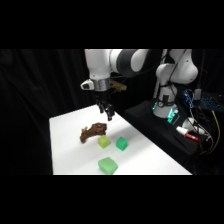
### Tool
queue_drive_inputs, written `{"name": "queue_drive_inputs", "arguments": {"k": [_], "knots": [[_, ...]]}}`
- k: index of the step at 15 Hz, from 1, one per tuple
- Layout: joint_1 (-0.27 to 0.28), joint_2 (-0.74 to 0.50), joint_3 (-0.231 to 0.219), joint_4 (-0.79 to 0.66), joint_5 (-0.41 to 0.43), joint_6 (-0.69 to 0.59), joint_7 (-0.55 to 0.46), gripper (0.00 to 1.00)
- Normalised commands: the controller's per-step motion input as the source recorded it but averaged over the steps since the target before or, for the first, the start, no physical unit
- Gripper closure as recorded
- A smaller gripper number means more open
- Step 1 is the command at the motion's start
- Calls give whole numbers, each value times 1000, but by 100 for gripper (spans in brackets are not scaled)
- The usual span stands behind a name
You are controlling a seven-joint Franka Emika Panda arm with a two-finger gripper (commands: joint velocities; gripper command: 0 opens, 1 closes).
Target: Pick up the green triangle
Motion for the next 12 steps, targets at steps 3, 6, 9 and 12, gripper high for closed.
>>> {"name": "queue_drive_inputs", "arguments": {"k": [3,6,9,12], "knots": [[-23,-2,91,-9,17,110,-103,0],[30,14,125,30,48,156,-141,0],[68,83,127,107,83,194,-150,0],[91,190,117,192,90,287,-118,0]]}}
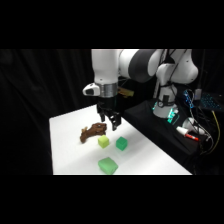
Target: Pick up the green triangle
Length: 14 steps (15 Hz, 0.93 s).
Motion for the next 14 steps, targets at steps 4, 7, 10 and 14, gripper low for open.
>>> {"name": "queue_drive_inputs", "arguments": {"k": [4,7,10,14], "knots": [[106,335,77,299,-40,327,-30,0],[81,403,28,348,-111,251,-16,0],[51,410,-14,312,-142,237,-30,0],[41,379,-51,259,-131,242,-39,0]]}}
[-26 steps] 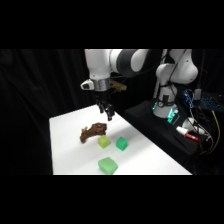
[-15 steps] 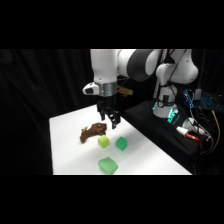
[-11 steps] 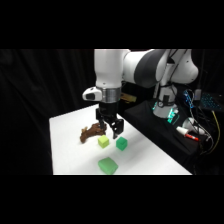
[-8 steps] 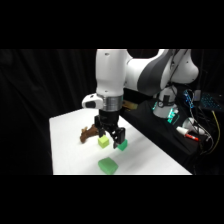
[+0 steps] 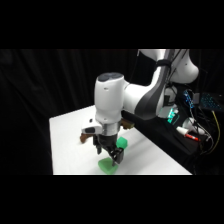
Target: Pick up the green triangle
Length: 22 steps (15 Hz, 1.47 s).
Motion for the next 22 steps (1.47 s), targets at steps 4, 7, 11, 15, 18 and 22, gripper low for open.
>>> {"name": "queue_drive_inputs", "arguments": {"k": [4,7,11,15,18,22], "knots": [[35,334,-54,246,-93,223,-71,0],[43,277,-75,240,-109,179,-87,0],[46,223,-95,210,-118,137,-89,0],[33,167,-72,163,-92,113,-84,34],[26,118,-33,131,-80,68,-84,59],[58,11,-59,84,-93,-75,-40,87]]}}
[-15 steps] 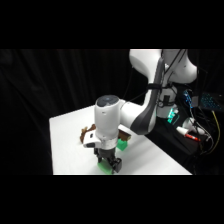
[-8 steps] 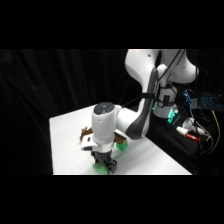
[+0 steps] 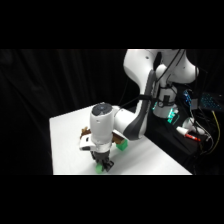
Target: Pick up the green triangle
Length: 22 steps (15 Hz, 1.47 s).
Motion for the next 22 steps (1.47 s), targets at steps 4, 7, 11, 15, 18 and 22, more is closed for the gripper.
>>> {"name": "queue_drive_inputs", "arguments": {"k": [4,7,11,15,18,22], "knots": [[72,-192,-80,38,-77,-333,30,92],[51,-349,-54,22,-60,-472,51,98],[-24,-387,11,-1,2,-405,14,96],[-89,-376,70,-41,92,-308,-52,96],[-96,-326,104,-21,152,-218,-94,96],[-77,-233,140,7,206,-124,-128,96]]}}
